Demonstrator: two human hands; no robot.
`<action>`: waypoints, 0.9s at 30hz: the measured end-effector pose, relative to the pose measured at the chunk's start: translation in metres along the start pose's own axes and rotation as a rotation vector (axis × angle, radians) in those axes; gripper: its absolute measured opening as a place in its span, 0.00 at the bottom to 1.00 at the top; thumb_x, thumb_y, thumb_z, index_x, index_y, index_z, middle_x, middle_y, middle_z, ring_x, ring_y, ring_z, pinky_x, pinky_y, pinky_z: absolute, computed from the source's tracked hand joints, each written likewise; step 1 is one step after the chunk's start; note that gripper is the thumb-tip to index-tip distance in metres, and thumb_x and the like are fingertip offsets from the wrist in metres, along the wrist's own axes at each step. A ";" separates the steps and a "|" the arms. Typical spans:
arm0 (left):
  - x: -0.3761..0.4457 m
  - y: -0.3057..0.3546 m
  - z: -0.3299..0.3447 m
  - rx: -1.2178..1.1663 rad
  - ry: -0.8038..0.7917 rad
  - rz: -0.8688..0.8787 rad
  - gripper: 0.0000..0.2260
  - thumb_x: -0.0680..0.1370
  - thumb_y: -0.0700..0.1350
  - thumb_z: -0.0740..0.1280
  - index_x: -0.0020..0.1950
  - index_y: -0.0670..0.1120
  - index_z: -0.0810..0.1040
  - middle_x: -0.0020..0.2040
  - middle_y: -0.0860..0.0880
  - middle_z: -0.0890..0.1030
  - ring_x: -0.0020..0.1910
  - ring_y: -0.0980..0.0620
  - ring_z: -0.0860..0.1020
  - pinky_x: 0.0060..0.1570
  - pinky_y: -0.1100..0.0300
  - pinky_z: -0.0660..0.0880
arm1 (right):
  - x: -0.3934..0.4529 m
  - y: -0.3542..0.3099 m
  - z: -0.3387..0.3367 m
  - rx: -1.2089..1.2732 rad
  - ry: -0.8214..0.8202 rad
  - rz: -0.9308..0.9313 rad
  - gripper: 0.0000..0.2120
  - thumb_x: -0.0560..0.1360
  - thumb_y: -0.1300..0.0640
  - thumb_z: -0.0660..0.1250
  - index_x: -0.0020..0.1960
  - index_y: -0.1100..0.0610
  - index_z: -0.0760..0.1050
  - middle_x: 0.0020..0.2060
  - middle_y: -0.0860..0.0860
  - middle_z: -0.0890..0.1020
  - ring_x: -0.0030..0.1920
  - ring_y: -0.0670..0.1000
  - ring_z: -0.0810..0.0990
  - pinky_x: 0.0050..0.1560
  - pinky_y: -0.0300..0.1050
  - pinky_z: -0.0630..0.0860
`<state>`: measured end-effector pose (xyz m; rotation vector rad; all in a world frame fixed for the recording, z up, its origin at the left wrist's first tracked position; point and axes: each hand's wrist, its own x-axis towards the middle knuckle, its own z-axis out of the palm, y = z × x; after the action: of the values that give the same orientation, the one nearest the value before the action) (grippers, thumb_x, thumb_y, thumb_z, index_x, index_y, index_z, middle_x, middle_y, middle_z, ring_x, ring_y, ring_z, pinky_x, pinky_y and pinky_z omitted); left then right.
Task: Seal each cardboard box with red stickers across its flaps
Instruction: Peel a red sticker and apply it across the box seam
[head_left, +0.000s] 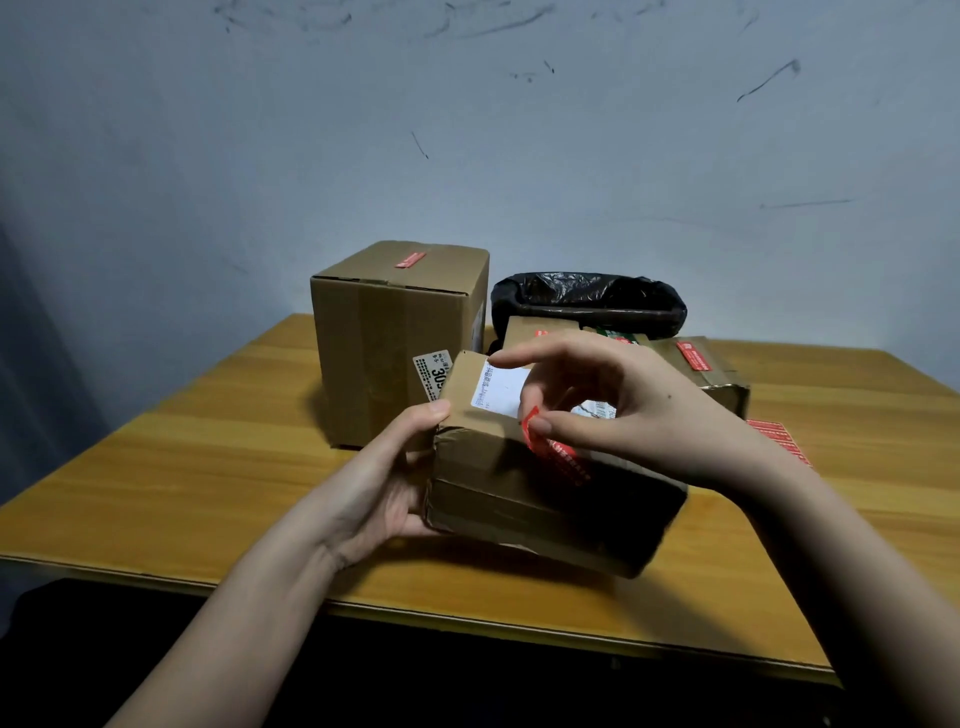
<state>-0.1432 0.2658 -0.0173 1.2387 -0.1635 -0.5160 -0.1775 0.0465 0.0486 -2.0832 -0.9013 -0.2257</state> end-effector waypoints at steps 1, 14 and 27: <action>0.000 0.000 0.000 -0.005 0.004 -0.003 0.22 0.67 0.56 0.69 0.60 0.54 0.78 0.41 0.49 0.84 0.38 0.48 0.83 0.47 0.41 0.79 | 0.000 -0.001 -0.001 -0.011 0.005 0.002 0.22 0.75 0.67 0.69 0.64 0.49 0.74 0.44 0.44 0.81 0.47 0.50 0.82 0.52 0.52 0.79; -0.002 0.002 0.000 -0.029 0.034 -0.082 0.23 0.69 0.58 0.70 0.60 0.50 0.77 0.63 0.40 0.77 0.50 0.43 0.82 0.49 0.40 0.78 | -0.010 -0.004 0.002 -0.305 0.118 -0.162 0.23 0.76 0.72 0.60 0.65 0.52 0.74 0.51 0.44 0.82 0.54 0.44 0.80 0.55 0.44 0.76; -0.002 -0.001 -0.002 -0.028 0.031 -0.057 0.22 0.66 0.57 0.69 0.58 0.51 0.78 0.51 0.43 0.82 0.45 0.44 0.84 0.46 0.41 0.79 | -0.017 0.009 0.010 -0.837 0.302 -0.342 0.14 0.78 0.62 0.59 0.60 0.57 0.78 0.47 0.51 0.83 0.44 0.54 0.81 0.38 0.51 0.75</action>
<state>-0.1442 0.2684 -0.0186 1.2258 -0.0947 -0.5459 -0.1850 0.0415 0.0289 -2.5022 -1.0772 -1.2420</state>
